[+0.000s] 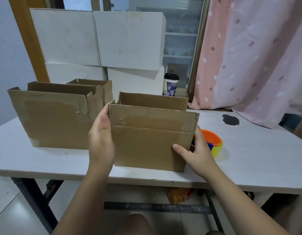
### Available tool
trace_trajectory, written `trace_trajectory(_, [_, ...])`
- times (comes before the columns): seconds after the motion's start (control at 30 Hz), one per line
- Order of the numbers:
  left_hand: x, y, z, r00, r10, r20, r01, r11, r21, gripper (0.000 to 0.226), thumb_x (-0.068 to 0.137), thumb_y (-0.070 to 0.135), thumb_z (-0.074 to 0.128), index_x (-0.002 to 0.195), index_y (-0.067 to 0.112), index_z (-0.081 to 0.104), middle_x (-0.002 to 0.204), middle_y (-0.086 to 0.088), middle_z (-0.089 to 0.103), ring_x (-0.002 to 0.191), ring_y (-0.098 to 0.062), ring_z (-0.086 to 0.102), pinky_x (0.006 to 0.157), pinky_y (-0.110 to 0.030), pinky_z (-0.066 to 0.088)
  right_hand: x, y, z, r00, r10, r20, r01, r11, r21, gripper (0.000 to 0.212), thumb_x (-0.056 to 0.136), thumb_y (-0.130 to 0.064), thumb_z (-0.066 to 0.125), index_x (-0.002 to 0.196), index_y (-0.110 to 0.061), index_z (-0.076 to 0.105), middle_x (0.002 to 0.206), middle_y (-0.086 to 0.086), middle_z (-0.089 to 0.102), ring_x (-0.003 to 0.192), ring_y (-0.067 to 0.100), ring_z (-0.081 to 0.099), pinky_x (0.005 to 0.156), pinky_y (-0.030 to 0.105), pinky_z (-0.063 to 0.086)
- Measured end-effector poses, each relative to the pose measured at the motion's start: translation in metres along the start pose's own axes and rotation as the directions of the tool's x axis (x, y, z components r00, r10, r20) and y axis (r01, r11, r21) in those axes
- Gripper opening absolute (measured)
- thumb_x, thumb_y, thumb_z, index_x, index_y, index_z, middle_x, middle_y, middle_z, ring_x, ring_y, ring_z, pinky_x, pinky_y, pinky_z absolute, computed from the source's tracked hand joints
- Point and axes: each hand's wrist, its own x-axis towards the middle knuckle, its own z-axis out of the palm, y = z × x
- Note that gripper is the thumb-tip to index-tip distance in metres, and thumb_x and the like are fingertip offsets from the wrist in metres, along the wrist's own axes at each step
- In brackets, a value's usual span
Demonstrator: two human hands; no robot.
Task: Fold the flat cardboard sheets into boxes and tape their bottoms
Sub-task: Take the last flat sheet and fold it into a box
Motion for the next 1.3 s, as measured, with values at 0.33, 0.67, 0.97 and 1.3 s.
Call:
trace_trajectory(0.33, [0.002, 0.002, -0.001, 0.997, 0.074, 0.015, -0.075, 0.93, 0.36, 0.044, 0.089, 0.05, 0.041, 0.087, 0.006, 0.044, 0.073, -0.027, 0.04, 0.067, -0.038, 0.038, 0.057, -0.047, 0.036, 0.007, -0.012, -0.006, 0.998, -0.056, 0.01, 0.054, 0.989, 0.141, 0.051, 0.081, -0.064, 0.053, 0.122, -0.034, 0.052, 0.12, -0.018, 0.062, 0.116, 0.004, 0.056, 0.092, 0.019, 0.044])
trace_trajectory(0.67, [0.016, 0.007, 0.007, 0.996, -0.046, -0.071, 0.063, 0.965, 0.253, 0.028, 0.095, 0.021, 0.054, 0.12, 0.034, 0.052, 0.104, 0.02, 0.064, 0.097, 0.013, 0.056, 0.079, -0.008, 0.046, 0.034, -0.017, -0.001, 0.936, 0.117, -0.331, -0.062, 0.983, 0.172, 0.026, 0.091, -0.019, 0.06, 0.114, -0.031, 0.059, 0.103, -0.009, 0.066, 0.094, 0.003, 0.062, 0.079, 0.023, 0.049])
trace_trajectory(0.97, [0.02, 0.012, 0.005, 0.993, -0.091, -0.07, 0.111, 0.925, 0.363, 0.021, 0.093, 0.017, 0.055, 0.108, 0.03, 0.062, 0.098, 0.021, 0.063, 0.088, 0.018, 0.056, 0.081, -0.012, 0.047, 0.063, -0.035, -0.006, 0.995, 0.08, -0.065, -0.09, 0.981, -0.171, 0.086, 0.078, 0.003, 0.049, 0.146, -0.045, 0.026, 0.139, -0.022, 0.032, 0.125, -0.004, 0.03, 0.09, 0.013, 0.031])
trace_trajectory(1.3, [0.008, 0.022, 0.056, 0.887, 0.084, 0.454, -0.444, 0.423, 0.79, 0.047, 0.1, 0.038, 0.029, 0.139, 0.017, 0.044, 0.149, 0.002, 0.038, 0.136, -0.017, 0.034, 0.104, -0.026, 0.018, 0.061, -0.03, 0.003, 0.988, 0.009, -0.156, -0.069, 0.92, -0.386, 0.023, 0.084, -0.012, 0.058, 0.078, -0.032, 0.069, 0.094, -0.01, 0.057, 0.079, -0.016, 0.041, 0.068, -0.008, 0.025])
